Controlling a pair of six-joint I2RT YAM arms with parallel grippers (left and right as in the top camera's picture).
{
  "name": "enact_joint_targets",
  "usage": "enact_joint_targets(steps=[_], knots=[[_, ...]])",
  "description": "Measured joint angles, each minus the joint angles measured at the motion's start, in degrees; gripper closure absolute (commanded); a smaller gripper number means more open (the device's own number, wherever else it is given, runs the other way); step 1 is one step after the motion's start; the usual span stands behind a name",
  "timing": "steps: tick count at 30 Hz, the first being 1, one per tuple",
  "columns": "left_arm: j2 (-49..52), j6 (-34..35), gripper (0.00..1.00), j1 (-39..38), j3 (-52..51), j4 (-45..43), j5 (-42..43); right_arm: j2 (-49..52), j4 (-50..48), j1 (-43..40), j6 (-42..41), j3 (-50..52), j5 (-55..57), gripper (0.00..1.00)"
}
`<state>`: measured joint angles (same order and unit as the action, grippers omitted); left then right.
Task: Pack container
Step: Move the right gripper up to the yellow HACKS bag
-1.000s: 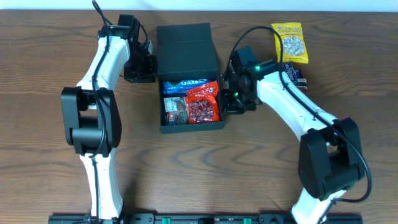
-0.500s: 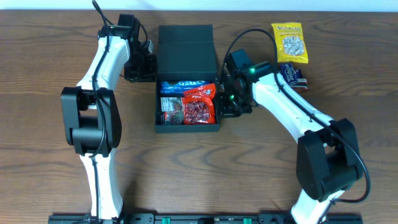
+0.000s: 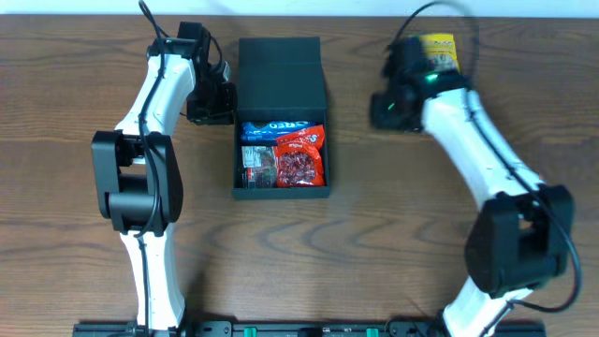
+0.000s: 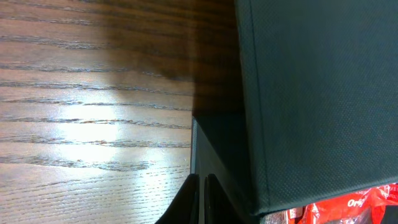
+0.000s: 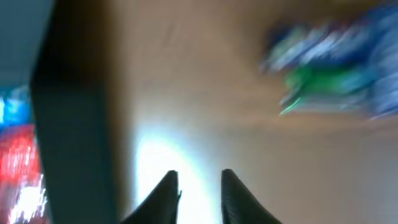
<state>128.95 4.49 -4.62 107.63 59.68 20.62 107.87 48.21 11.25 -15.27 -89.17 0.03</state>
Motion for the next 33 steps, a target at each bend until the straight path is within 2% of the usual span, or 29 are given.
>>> enact_joint_targets(steps=[4, 7, 11, 15, 18, 21, 26, 33], knots=[[0.00, 0.02, 0.90, 0.00, 0.00, 0.04, 0.00, -0.39, -5.62, -7.34, 1.79, -0.46, -0.98, 0.38], [0.00, 0.04, 0.88, 0.00, 0.00, 0.07, 0.00, -0.07, -10.32, -15.30, 2.89, -0.46, -7.06, 0.30], [0.00, 0.07, 0.87, 0.00, 0.00, 0.07, 0.00, 2.29, -17.40, -24.48, 3.28, -0.87, -15.04, 0.23], [0.00, 0.07, 0.86, 0.00, 0.00, 0.07, 0.00, 10.10, -17.49, -28.11, 4.13, -6.82, -20.90, 0.13], [0.00, 0.07, 0.85, 0.00, 0.00, 0.48, 0.02, 19.93, -12.83, -28.13, 5.09, -16.90, -24.17, 0.11], [0.00, 0.07, 0.85, 0.00, 0.00, 1.09, 0.00, 27.74, -11.26, -28.00, 5.33, -25.66, -25.42, 0.13], [0.00, 0.07, 0.84, 0.00, 0.00, 1.46, 0.00, 36.17, -10.69, -28.00, 5.29, -37.03, -26.40, 0.13], [0.00, 0.07, 0.83, 0.00, 0.00, 1.57, 0.00, 40.65, -10.73, -28.00, 5.18, -41.42, -27.10, 0.11]])
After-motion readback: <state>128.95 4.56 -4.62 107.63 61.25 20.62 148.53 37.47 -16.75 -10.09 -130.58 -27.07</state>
